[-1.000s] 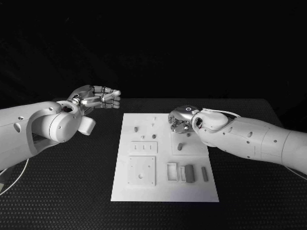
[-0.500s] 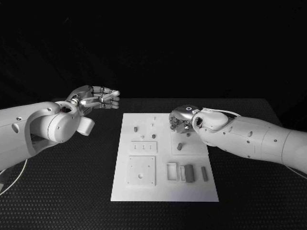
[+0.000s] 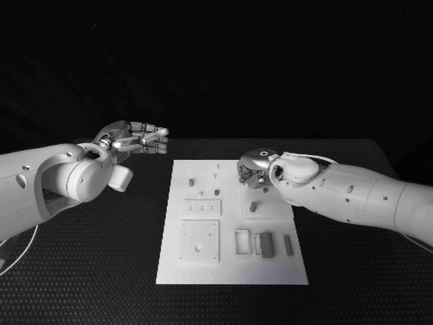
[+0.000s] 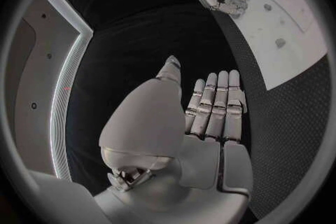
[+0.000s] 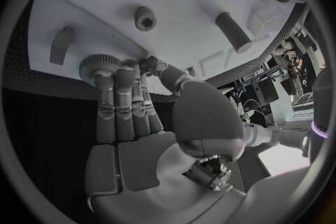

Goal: Assemble the parts on the task board

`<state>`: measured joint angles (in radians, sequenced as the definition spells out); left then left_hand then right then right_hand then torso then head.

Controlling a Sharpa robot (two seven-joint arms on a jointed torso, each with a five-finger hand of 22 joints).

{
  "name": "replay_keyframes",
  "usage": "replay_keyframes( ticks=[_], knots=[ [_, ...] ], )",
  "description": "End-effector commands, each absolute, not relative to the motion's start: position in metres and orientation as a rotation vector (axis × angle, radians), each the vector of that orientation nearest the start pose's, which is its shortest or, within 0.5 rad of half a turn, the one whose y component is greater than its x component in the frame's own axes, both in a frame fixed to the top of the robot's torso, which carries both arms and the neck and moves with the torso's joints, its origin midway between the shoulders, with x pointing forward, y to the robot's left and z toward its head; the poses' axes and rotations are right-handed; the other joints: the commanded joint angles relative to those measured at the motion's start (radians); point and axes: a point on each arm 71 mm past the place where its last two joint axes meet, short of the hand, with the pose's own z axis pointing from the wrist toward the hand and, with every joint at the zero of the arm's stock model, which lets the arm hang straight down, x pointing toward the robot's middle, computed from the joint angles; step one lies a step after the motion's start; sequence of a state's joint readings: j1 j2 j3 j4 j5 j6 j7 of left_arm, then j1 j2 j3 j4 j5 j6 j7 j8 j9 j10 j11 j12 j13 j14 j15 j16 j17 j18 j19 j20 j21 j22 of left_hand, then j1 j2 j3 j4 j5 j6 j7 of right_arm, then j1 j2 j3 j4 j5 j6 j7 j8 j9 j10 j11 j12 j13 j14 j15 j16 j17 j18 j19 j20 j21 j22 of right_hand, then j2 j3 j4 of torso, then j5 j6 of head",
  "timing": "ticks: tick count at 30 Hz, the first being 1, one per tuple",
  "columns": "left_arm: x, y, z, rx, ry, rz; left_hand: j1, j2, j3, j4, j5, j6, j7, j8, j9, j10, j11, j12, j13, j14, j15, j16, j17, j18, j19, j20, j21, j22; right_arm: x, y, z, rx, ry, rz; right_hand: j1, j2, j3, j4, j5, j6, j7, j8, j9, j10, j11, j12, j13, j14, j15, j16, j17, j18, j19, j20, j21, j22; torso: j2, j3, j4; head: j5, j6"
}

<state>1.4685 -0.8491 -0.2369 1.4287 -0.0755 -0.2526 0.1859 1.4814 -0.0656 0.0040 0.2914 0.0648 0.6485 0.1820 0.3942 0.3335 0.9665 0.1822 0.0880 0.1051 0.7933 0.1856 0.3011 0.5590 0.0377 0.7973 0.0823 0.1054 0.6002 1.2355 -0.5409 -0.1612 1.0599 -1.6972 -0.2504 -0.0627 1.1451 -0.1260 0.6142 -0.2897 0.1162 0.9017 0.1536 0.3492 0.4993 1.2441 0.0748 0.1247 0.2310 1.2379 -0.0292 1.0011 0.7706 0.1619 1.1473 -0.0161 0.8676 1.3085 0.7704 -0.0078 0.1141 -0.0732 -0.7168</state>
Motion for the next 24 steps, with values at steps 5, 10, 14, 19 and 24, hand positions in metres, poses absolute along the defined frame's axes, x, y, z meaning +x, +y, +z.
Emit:
replay_keyframes(
  ticks=[5, 10, 14, 19, 24],
  knots=[
    [0.5243, 0.2401, -0.1309, -0.958, 1.609, -1.327, 0.002, -0.007, -0.005, 0.001, -0.003, 0.007, 0.035, -0.005, -0.001, -0.005, 0.001, -0.007, -0.001, 0.008, -0.002, -0.005, 0.002, 0.014, 0.009, 0.001, -0.005, -0.002, 0.5525, -0.1746, -0.2389, -0.498, 1.735, 0.320, -0.014, -0.004, -0.010, 0.002, -0.003, -0.001, 0.001, -0.004, 0.003, -0.002, 0.000, -0.008, 0.011, 0.000, -0.008, 0.007, 0.000, 0.100, -0.004, -0.001, 0.007, 0.021, 0.000, -0.0015, 0.0001, -0.002, 0.000],
    [0.5244, 0.2405, -0.1308, -0.959, 1.609, -1.327, -0.003, -0.007, -0.007, 0.002, -0.005, 0.008, 0.035, -0.006, -0.001, -0.005, 0.001, -0.008, -0.001, 0.009, -0.002, -0.006, 0.002, 0.013, 0.010, 0.001, -0.006, -0.002, 0.5521, -0.1710, -0.2395, -0.495, 1.738, 0.333, -0.040, -0.019, -0.017, 0.008, -0.003, -0.016, 0.009, -0.016, 0.003, -0.009, 0.002, -0.013, 0.025, -0.003, -0.006, 0.010, -0.002, 0.100, -0.005, 0.000, 0.009, 0.019, 0.000, -0.0012, 0.0009, -0.001, -0.002],
    [0.5243, 0.2405, -0.1309, -0.959, 1.610, -1.327, -0.007, -0.008, -0.008, 0.002, -0.007, 0.008, 0.035, -0.006, -0.001, -0.004, 0.001, -0.009, -0.002, 0.010, -0.002, -0.006, 0.003, 0.013, 0.010, 0.001, -0.007, -0.002, 0.5512, -0.1688, -0.2397, -0.495, 1.741, 0.344, -0.080, -0.041, -0.024, 0.030, -0.003, -0.025, 0.013, -0.023, 0.004, -0.011, 0.002, -0.015, 0.038, -0.004, -0.005, 0.011, -0.004, 0.100, -0.005, 0.002, 0.009, 0.018, 0.000, -0.0011, 0.0006, -0.001, -0.003],
    [0.5250, 0.2401, -0.1308, -0.957, 1.610, -1.326, -0.006, -0.009, -0.008, 0.001, -0.007, 0.008, 0.035, -0.007, -0.001, -0.005, 0.001, -0.009, -0.002, 0.010, -0.002, -0.007, 0.003, 0.013, 0.011, 0.001, -0.007, -0.002, 0.5512, -0.1685, -0.2394, -0.494, 1.738, 0.346, -0.103, -0.062, -0.015, 0.054, -0.002, -0.028, 0.013, -0.027, 0.007, -0.013, 0.002, -0.018, 0.054, -0.005, -0.007, 0.014, -0.006, 0.100, -0.003, -0.001, 0.009, 0.017, 0.000, -0.0010, 0.0001, 0.001, -0.004],
    [0.5256, 0.2398, -0.1310, -0.956, 1.611, -1.326, -0.008, -0.009, -0.008, 0.002, -0.008, 0.008, 0.035, -0.007, -0.002, -0.005, 0.001, -0.010, -0.002, 0.010, -0.002, -0.007, 0.003, 0.013, 0.011, 0.001, -0.007, -0.003, 0.5513, -0.1683, -0.2393, -0.492, 1.736, 0.346, -0.103, -0.062, -0.012, 0.056, -0.002, -0.028, 0.013, -0.027, 0.007, -0.013, 0.001, -0.018, 0.058, -0.004, -0.007, 0.015, -0.006, 0.100, -0.003, -0.002, 0.009, 0.017, 0.000, -0.0014, -0.0012, -0.002, -0.005]
  ],
)
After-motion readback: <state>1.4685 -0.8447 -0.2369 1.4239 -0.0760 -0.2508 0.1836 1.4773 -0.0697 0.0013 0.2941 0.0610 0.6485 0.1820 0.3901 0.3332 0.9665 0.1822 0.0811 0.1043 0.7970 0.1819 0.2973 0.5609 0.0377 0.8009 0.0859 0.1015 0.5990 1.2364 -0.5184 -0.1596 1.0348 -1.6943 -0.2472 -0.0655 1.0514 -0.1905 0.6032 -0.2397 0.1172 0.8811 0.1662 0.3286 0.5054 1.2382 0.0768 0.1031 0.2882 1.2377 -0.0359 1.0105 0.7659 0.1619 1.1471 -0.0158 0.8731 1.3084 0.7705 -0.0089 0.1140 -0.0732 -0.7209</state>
